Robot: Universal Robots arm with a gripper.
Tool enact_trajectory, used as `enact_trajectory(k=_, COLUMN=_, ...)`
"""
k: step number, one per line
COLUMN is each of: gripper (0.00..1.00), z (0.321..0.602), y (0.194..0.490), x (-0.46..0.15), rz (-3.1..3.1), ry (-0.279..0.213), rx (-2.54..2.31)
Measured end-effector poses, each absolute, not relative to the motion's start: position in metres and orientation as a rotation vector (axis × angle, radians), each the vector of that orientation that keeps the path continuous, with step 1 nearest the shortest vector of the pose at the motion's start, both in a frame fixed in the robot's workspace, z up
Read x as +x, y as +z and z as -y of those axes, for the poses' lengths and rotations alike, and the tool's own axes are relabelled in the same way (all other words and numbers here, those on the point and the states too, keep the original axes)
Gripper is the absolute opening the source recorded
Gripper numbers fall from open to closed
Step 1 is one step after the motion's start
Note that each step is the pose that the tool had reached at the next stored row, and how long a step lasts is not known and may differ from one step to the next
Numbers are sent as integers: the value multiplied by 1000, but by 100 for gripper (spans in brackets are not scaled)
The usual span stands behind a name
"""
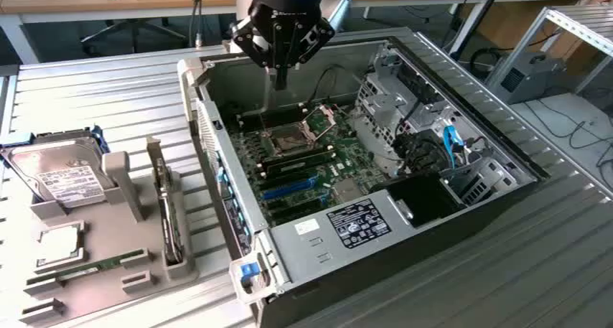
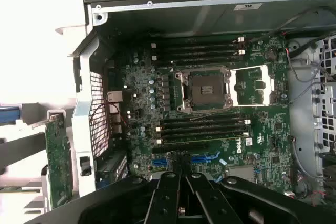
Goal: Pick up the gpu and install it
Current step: 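Reach for the gpu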
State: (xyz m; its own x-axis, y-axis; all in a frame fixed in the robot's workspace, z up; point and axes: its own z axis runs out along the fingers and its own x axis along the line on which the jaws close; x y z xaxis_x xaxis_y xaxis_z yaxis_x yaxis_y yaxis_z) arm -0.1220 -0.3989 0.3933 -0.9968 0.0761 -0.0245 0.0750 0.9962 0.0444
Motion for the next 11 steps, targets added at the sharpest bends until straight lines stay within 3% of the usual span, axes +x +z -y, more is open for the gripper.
enact_trajectory(k=11, gripper=11, z=399, y=393, x=-131, rz=-3112, ry=68, rx=118)
